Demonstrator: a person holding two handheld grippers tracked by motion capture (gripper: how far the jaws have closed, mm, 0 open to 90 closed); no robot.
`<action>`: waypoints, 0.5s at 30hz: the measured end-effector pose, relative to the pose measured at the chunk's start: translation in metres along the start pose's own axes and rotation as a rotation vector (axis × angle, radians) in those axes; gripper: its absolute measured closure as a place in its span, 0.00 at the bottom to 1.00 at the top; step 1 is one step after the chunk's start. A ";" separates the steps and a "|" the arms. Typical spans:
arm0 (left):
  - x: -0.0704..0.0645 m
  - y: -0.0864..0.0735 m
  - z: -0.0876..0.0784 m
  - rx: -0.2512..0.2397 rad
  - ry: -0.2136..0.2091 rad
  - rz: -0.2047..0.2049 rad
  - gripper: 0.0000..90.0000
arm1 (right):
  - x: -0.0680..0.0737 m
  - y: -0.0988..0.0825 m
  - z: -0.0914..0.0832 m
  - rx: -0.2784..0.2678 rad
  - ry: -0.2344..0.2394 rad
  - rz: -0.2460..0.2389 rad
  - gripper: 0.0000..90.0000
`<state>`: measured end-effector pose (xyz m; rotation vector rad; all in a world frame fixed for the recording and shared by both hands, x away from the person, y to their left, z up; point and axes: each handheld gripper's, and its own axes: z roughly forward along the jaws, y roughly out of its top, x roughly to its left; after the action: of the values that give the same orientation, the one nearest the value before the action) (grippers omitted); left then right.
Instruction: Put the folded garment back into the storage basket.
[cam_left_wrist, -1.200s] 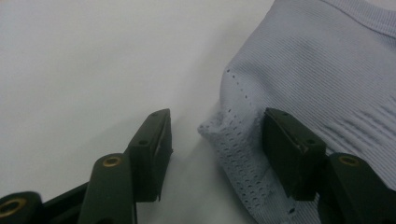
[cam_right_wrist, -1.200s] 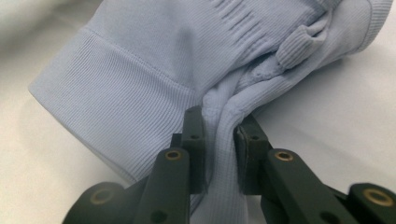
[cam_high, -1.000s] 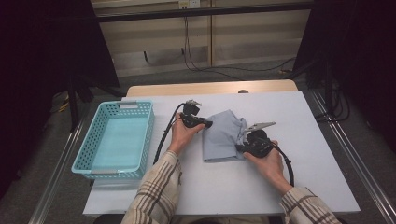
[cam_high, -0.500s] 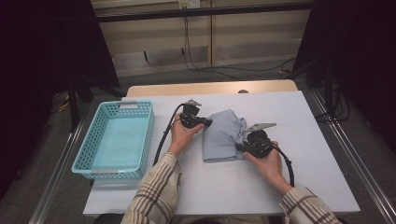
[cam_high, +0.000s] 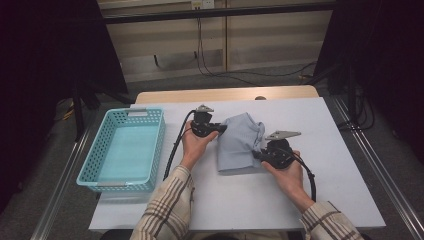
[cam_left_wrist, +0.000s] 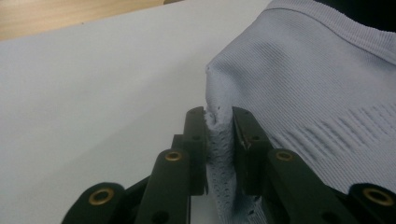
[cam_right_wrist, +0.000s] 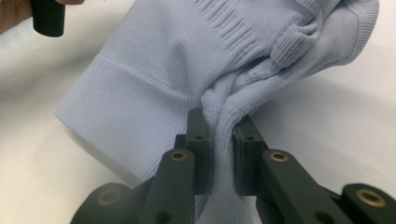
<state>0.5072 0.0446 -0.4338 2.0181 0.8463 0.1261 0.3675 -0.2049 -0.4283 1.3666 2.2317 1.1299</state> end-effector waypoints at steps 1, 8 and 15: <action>-0.001 0.001 -0.001 0.002 0.001 -0.013 0.86 | 0.001 0.001 -0.001 -0.004 -0.001 0.003 0.89; -0.005 -0.004 -0.010 -0.034 0.018 0.003 0.86 | 0.005 0.003 -0.007 -0.037 0.005 -0.010 0.89; -0.003 -0.001 -0.023 -0.053 0.017 0.012 0.86 | 0.013 0.007 -0.010 -0.062 0.018 -0.028 0.89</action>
<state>0.4951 0.0594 -0.4199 1.9751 0.8333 0.1704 0.3591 -0.1969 -0.4141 1.3020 2.2015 1.1963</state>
